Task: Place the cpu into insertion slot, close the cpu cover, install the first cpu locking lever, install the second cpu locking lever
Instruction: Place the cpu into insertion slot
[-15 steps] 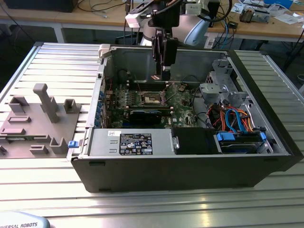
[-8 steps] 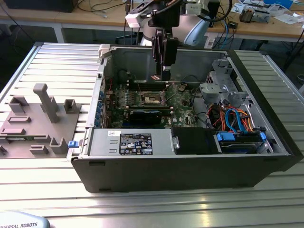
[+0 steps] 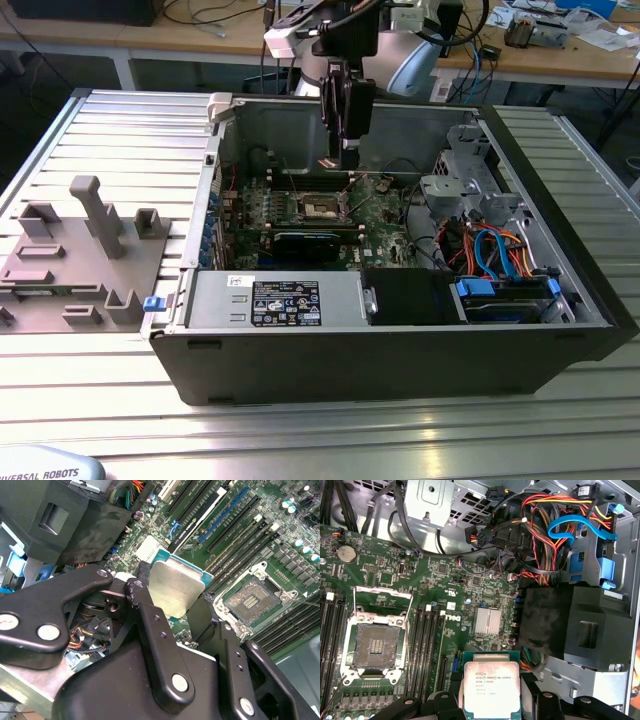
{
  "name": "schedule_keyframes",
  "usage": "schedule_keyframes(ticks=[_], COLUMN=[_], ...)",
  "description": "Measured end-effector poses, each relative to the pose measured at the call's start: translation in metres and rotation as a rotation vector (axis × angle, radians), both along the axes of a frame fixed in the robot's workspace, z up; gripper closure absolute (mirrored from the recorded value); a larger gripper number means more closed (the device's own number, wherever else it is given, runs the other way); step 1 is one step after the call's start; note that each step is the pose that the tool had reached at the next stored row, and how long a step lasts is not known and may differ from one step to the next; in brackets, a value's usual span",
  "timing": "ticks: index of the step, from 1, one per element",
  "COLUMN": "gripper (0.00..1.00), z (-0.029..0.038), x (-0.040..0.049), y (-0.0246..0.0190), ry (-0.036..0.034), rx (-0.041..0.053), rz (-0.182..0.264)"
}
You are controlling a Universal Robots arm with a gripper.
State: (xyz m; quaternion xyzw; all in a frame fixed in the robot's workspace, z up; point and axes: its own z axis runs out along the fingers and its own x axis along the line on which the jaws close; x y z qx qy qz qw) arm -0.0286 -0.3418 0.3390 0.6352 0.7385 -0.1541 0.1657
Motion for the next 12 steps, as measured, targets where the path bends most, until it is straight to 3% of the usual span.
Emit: schedule_keyframes(ticks=[12], gripper=[0.46], z=[0.0000], x=[0.0002], y=[0.0000], ry=[0.0000], rx=[-0.0049], rz=[0.000])
